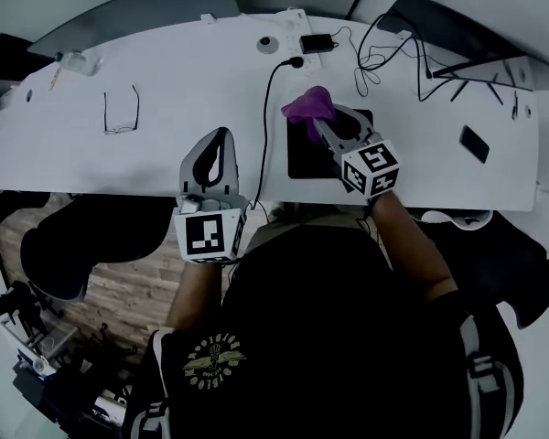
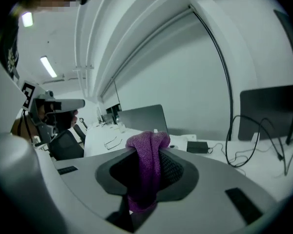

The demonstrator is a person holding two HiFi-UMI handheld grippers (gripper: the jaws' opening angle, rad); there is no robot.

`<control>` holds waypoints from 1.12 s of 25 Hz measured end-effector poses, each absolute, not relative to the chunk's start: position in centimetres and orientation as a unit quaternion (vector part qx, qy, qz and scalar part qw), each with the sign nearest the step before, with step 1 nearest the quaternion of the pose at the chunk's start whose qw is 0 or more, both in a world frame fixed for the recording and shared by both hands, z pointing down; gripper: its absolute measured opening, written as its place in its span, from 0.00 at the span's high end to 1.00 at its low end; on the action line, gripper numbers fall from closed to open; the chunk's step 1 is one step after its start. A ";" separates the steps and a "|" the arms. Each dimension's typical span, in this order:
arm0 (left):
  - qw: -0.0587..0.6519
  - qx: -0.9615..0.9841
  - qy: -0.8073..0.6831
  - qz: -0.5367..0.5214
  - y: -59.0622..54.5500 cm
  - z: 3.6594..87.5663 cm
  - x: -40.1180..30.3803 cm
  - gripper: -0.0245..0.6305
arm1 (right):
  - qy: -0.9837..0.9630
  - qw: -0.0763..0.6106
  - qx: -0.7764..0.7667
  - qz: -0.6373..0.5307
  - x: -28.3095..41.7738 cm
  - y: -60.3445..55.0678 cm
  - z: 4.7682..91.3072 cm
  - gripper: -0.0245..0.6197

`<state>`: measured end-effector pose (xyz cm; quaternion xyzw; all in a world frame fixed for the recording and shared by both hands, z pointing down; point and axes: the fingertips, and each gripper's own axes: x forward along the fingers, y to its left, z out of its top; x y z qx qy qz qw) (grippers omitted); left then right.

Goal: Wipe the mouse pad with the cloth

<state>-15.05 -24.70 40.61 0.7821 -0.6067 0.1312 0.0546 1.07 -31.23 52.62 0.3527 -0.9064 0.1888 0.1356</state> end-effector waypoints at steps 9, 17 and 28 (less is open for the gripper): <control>0.054 0.779 -0.609 0.140 -23.8 41.4 -15.9 0.96 | -0.856 0.241 0.352 0.292 -0.6 -30.6 67.2 0.82; 0.045 0.785 -0.600 0.147 -24.0 41.0 -15.4 0.96 | -0.822 0.331 0.355 0.296 -0.8 -30.4 73.8 0.81; 0.025 0.799 -0.587 0.128 -25.0 39.2 -14.2 0.96 | -0.792 0.345 0.402 0.304 3.2 -30.6 74.3 0.81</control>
